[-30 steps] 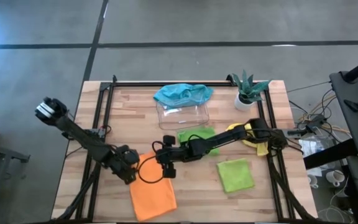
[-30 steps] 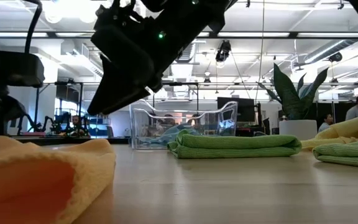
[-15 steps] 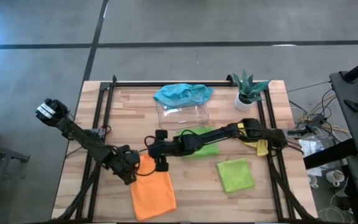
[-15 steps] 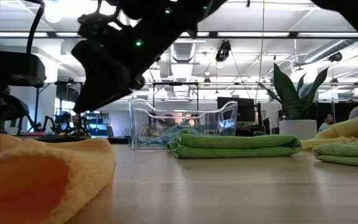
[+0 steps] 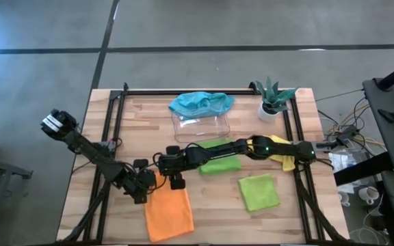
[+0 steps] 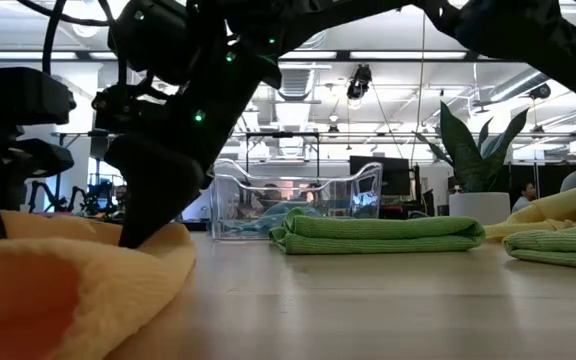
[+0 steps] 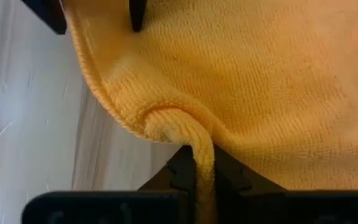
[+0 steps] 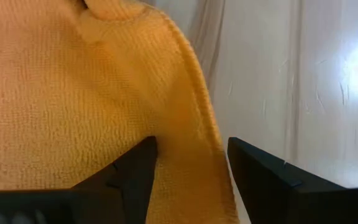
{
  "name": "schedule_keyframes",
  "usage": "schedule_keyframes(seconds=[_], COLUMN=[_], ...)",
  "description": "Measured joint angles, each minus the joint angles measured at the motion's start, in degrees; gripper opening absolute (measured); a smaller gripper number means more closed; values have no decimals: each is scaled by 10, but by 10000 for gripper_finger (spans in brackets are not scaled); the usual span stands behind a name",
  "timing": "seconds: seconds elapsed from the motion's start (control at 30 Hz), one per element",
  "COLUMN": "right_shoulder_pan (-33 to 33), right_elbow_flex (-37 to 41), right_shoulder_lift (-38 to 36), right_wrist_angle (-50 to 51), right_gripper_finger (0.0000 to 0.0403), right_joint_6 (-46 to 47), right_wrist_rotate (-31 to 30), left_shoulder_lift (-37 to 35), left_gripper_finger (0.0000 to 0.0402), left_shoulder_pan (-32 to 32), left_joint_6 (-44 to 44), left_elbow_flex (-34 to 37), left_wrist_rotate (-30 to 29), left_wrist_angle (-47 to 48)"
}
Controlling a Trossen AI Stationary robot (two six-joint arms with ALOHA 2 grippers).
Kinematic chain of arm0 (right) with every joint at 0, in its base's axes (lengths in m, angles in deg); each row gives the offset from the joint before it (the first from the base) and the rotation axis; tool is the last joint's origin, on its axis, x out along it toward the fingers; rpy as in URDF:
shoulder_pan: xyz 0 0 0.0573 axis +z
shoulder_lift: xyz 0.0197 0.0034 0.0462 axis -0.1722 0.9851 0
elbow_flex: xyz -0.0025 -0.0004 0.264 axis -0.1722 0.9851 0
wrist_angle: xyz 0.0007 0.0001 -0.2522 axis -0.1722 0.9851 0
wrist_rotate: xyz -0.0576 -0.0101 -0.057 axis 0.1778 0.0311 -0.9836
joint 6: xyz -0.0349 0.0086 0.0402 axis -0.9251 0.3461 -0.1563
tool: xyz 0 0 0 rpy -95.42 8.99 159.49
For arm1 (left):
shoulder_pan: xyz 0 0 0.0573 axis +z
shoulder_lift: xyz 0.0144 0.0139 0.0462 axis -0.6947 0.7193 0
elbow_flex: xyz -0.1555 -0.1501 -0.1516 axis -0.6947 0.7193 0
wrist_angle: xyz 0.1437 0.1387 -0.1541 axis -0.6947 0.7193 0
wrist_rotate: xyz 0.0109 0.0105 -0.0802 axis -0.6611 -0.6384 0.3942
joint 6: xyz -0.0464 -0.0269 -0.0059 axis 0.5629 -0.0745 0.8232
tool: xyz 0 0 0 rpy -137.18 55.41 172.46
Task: Fold microfiber towels
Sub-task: Fold the orange microfiber cloth
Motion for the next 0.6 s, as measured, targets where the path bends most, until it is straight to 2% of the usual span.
schedule_keyframes(seconds=[0.13, 0.3, 0.47, 0.6], right_shoulder_pan=[3, 2, -21, -43], right_elbow_flex=[1, 1, -20, -43], right_shoulder_lift=[-3, -12, -12, -14], right_wrist_angle=[12, 19, 14, 6], right_gripper_finger=[148, 32, 11, 10], right_joint_6=[-3, -32, -75, -106], right_wrist_rotate=[-1, -13, -103, -138], left_shoulder_lift=[-2, -9, -22, -46], left_gripper_finger=[10, 10, 11, 11], left_shoulder_pan=[0, 0, 7, 19], left_joint_6=[5, 17, 32, 87], left_elbow_flex=[-3, -9, -9, -14], left_wrist_rotate=[-4, -20, -89, -164], left_wrist_angle=[31, 75, 106, 216])
